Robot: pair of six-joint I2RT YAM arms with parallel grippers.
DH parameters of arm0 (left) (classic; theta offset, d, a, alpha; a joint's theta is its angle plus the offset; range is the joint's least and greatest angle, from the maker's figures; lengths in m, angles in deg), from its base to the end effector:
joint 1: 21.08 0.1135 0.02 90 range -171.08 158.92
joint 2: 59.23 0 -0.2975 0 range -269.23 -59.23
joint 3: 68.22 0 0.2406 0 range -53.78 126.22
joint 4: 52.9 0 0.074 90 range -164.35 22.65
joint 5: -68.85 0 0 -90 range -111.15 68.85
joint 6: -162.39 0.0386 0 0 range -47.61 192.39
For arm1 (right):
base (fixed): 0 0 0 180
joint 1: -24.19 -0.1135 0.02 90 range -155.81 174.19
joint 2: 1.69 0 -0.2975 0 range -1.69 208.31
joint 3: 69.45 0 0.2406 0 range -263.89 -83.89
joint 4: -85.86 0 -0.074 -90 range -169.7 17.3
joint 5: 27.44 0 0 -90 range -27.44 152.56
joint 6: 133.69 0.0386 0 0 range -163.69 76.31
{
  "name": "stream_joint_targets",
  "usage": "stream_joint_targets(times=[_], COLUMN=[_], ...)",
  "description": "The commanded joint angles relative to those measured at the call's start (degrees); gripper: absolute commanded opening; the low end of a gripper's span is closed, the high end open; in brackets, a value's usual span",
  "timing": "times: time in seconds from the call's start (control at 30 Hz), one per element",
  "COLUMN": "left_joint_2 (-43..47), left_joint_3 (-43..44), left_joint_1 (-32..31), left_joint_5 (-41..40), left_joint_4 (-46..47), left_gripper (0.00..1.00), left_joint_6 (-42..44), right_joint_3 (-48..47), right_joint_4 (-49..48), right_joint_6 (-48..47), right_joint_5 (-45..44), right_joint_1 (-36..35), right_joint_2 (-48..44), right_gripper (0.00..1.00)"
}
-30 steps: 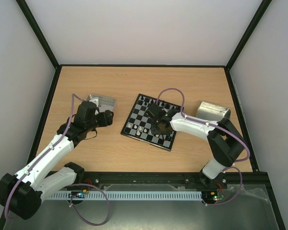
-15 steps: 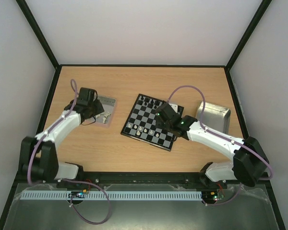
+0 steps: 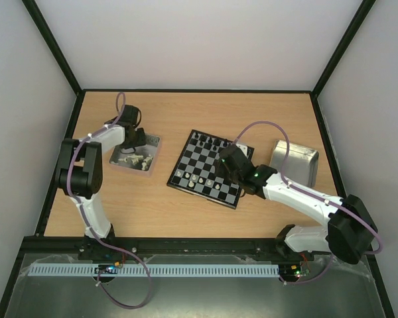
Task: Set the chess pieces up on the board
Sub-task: Pick up the chess piece from the storage box.
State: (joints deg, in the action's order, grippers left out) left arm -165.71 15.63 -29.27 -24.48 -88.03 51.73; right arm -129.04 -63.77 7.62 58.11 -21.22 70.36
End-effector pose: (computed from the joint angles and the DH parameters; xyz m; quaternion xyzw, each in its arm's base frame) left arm 0.3829 -0.0528 0.2110 -0.1123 0.9537 -0.0421 0.2757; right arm 0.1746 0.1729 0.2681 0.0626 0.9138 0.2751 0.2922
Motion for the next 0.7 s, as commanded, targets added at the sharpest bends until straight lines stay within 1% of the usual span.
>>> stream_joint_targets(times=[0.0, 0.1, 0.27, 0.43, 0.47, 0.57, 0.67], left_joint_2=[-3.81, -5.52, -7.76, -8.3, -8.37, -9.09, -9.15], left_joint_3=[2.65, 3.96, 6.17, 6.36, 6.48, 7.3, 7.26], left_joint_1=[2.18, 2.64, 2.65, 2.65, 2.65, 2.63, 2.65], left_joint_5=[-0.8, 0.09, 0.75, 2.84, 3.42, 5.02, 5.32], left_joint_4=[-1.82, -2.02, -3.22, -3.86, -3.9, -4.76, -4.91], left_gripper=[0.41, 0.37, 0.38, 0.36, 0.34, 0.23, 0.19], left_joint_6=[3.75, 5.49, 7.56, 10.16, 10.47, 10.46, 9.71], right_joint_3=[0.72, 0.75, 0.53, 0.24, 0.19, -0.09, -0.21], right_joint_4=[-1.16, -1.22, -1.3, -0.97, -0.9, -0.81, -0.64], right_joint_6=[0.29, 0.53, 0.99, 1.48, 1.57, 1.68, 1.94], right_joint_5=[-1.14, -0.85, -0.56, -0.99, -1.0, -0.89, -0.91], right_joint_1=[-0.24, -0.22, -0.23, -0.14, -0.14, -0.24, -0.15], right_joint_2=[-0.66, -0.35, -0.15, -0.24, -0.2, 0.01, -0.01], right_gripper=[0.39, 0.38, 0.37, 0.36, 0.36, 0.35, 0.34])
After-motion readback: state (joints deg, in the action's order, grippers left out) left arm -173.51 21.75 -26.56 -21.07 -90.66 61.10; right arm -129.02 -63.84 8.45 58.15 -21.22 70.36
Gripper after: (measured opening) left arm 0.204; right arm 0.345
